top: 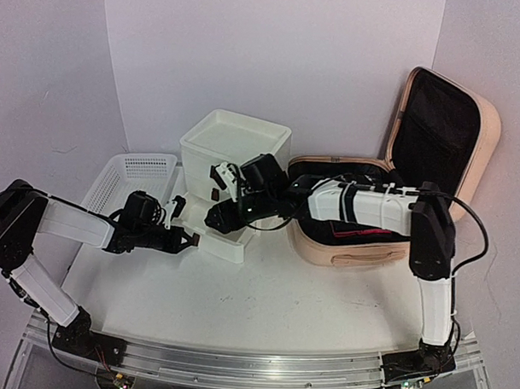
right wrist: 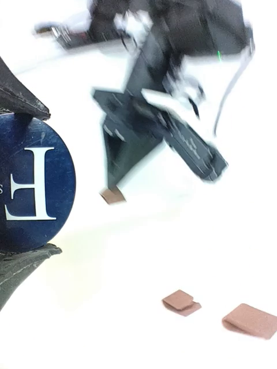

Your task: Open, take out, and arrange the luggage

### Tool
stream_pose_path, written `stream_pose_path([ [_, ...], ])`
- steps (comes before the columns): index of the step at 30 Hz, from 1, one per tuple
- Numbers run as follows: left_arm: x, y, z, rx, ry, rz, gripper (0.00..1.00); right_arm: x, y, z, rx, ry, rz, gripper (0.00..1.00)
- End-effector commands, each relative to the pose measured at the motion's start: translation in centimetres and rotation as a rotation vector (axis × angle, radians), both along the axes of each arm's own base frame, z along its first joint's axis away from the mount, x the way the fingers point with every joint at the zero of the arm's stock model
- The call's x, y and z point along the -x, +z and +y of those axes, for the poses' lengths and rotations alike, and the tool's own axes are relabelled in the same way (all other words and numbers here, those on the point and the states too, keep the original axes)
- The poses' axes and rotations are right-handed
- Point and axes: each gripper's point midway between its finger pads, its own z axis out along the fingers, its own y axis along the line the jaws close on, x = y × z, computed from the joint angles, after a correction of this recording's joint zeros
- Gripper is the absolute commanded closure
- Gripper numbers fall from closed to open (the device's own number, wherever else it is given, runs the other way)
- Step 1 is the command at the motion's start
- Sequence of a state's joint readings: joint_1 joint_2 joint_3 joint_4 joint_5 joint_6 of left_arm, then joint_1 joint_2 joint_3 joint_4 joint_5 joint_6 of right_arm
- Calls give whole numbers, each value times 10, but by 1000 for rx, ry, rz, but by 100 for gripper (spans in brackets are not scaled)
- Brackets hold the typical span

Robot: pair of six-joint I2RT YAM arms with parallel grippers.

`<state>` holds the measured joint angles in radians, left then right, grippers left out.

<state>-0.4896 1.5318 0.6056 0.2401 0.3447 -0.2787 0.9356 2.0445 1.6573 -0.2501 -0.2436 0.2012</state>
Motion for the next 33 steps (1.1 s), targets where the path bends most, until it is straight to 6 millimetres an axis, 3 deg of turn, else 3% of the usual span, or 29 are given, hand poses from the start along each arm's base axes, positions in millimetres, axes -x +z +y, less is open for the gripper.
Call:
stream_pose_path([
  [1, 12, 2, -3, 1, -40, 1, 100, -59, -2, 5, 92, -217, -191, 50],
  [3, 12, 1, -2, -3, -35, 1, 100, -71, -13, 5, 121, -274, -201, 50],
  [5, 12, 2, -1, -4, -34, -3, 100, -75, -31, 11, 149, -270, -191, 49],
  [11, 10, 3, -2, -4, -32, -7, 100, -84, -59, 22, 175, -292, -172, 45],
  [17, 9, 5, -2, -2, -29, -12, 100, -91, -77, 18, 235, -346, -173, 27],
  [20, 5, 8, -3, -1, -28, -21, 100, -86, -64, 15, 233, -341, -159, 16],
  [23, -1, 12, -7, 4, -29, -26, 100, -76, -29, 10, 196, -331, -139, 6],
  [26, -12, 15, -14, 12, -30, -31, 100, -52, 14, -1, 133, -284, -111, 3],
  [29, -26, 21, -22, 15, -35, -49, 100, -34, 43, -33, 120, -296, -123, 2],
  [33, -50, 28, -27, 4, -2, -84, 100, -23, 57, -85, 160, -379, -163, 2],
])
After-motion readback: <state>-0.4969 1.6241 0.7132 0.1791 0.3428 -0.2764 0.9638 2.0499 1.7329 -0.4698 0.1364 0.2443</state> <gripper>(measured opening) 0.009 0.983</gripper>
